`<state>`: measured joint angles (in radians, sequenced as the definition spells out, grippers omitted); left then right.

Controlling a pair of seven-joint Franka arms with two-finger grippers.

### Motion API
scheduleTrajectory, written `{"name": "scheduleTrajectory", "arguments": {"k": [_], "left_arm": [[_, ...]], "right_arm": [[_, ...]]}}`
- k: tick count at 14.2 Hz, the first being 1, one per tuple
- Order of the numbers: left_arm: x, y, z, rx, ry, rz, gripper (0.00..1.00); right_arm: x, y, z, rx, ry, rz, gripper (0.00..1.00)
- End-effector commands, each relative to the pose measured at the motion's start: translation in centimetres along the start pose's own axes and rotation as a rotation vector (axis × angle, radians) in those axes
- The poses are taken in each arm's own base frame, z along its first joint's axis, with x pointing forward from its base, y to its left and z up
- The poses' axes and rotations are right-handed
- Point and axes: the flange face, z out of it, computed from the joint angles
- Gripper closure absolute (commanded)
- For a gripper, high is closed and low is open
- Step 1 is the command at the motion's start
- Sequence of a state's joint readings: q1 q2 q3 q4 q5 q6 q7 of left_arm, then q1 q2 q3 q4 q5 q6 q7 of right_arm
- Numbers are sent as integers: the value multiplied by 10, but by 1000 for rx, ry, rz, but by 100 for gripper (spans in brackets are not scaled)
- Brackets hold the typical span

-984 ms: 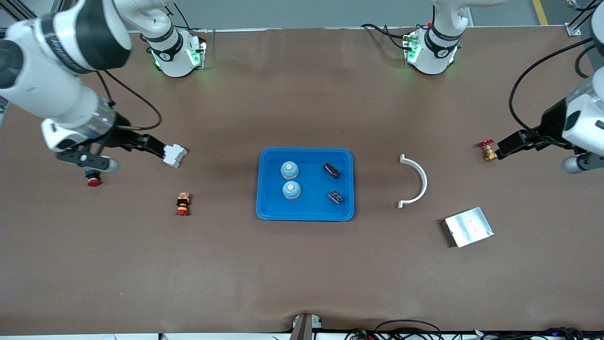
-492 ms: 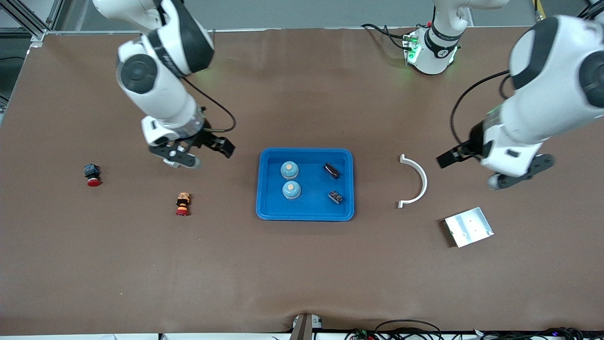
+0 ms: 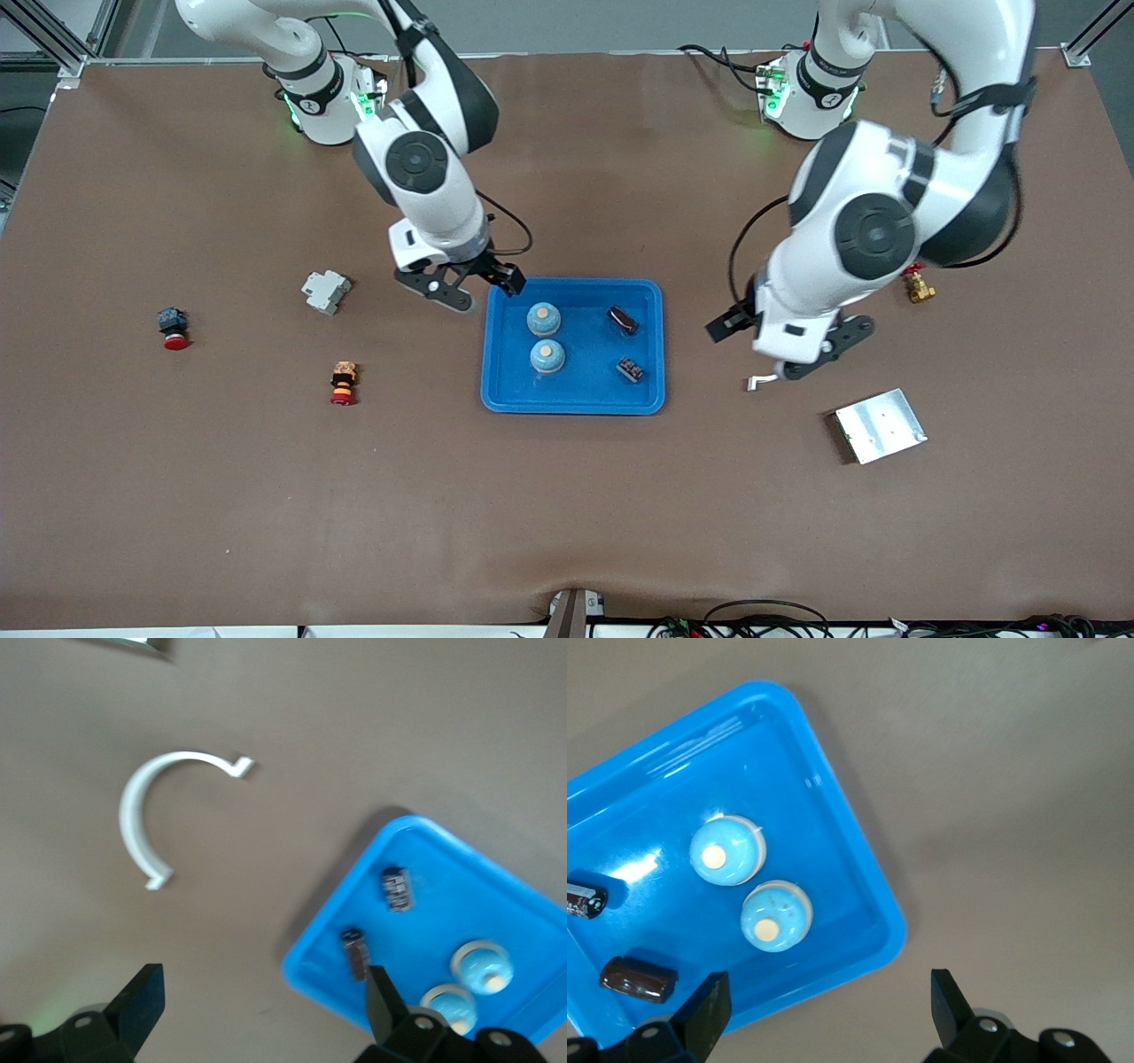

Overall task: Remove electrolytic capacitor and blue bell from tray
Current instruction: 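Move the right gripper toward the bells while the left gripper approaches capacitors, then grasp a blue bell with the right gripper while the left gripper grasps a capacitor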

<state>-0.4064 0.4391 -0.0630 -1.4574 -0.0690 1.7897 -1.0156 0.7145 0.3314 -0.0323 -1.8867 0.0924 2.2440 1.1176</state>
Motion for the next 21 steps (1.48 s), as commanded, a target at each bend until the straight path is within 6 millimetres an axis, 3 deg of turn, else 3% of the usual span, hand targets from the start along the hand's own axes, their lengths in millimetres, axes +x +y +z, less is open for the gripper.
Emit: {"name": "scheduleTrajectory", "arguments": {"k": [1,6,7,9,16,21], "left_arm": [[-18,35,27,-66,-27,-115,0],[-55,83,64,-204,-87,-200,0],[-54,85,68,-220,-81,-220,0],[-72,92,97,-179,-89,-198,0],[-83,79,177,-78,-42,-184,0],[-82,72,210,-69,-26,-250,0]], "right_arm": [[-19,-16,31,5,19,35,0],[-35,-33,79,0,26,37,0],[-34,-37,85,4,29,51,0],[-34,-48,99,5,32,66,0],[-26,-62,124,-10,56,45,0],[-21,-62,137,6,88,22,0]]}}
